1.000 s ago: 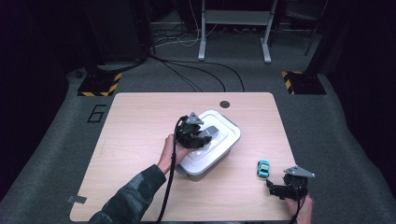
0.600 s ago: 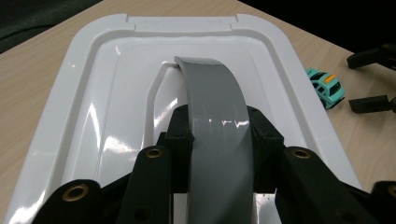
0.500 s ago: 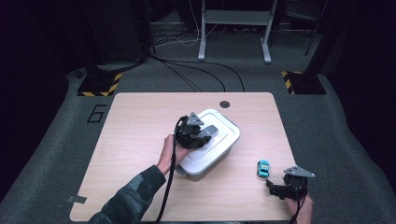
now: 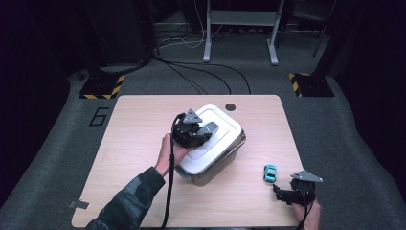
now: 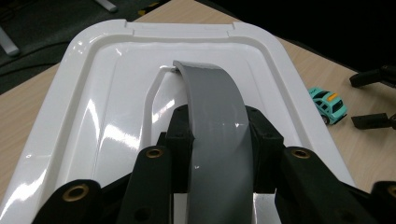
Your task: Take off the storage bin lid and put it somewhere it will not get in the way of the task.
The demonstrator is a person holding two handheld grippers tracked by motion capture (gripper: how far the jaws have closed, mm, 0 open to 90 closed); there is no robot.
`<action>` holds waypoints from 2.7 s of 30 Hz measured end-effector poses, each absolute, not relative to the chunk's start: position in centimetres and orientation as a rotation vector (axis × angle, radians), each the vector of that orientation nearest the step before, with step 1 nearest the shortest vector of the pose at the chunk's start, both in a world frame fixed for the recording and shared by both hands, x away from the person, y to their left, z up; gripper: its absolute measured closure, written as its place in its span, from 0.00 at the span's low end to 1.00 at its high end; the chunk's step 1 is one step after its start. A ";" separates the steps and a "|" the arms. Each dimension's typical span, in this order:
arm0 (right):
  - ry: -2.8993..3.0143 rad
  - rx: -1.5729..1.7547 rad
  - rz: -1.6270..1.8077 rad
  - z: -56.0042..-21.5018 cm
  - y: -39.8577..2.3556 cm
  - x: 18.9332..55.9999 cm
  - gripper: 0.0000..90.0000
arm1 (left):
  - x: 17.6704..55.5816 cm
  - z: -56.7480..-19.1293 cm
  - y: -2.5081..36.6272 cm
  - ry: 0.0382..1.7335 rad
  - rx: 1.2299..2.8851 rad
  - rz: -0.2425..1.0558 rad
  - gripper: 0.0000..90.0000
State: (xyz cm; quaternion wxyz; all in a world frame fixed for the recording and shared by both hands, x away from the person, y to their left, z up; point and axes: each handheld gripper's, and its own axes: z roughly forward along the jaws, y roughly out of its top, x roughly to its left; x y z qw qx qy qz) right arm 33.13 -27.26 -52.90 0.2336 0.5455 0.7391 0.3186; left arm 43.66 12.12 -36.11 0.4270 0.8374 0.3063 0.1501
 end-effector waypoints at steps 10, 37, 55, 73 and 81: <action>2.025 1.505 0.876 -52.9 -27.2 33.1 0.04 | 43.6 -34.7 13.9 0.783 2.055 0.406 0.75; 2.028 1.502 0.873 -52.9 -27.2 33.1 0.04 | 44.0 -33.9 22.1 0.939 1.971 0.487 0.75; 2.029 1.502 0.873 -52.9 -27.2 33.1 0.04 | 44.1 -35.4 27.5 1.095 1.870 0.569 0.75; 2.032 1.497 0.869 -52.9 -27.2 33.1 0.04 | 45.7 -40.3 30.6 1.313 1.769 0.592 0.75; 2.029 1.498 0.872 -52.9 -27.2 33.1 0.04 | 46.2 -43.4 31.4 1.409 1.734 0.586 0.75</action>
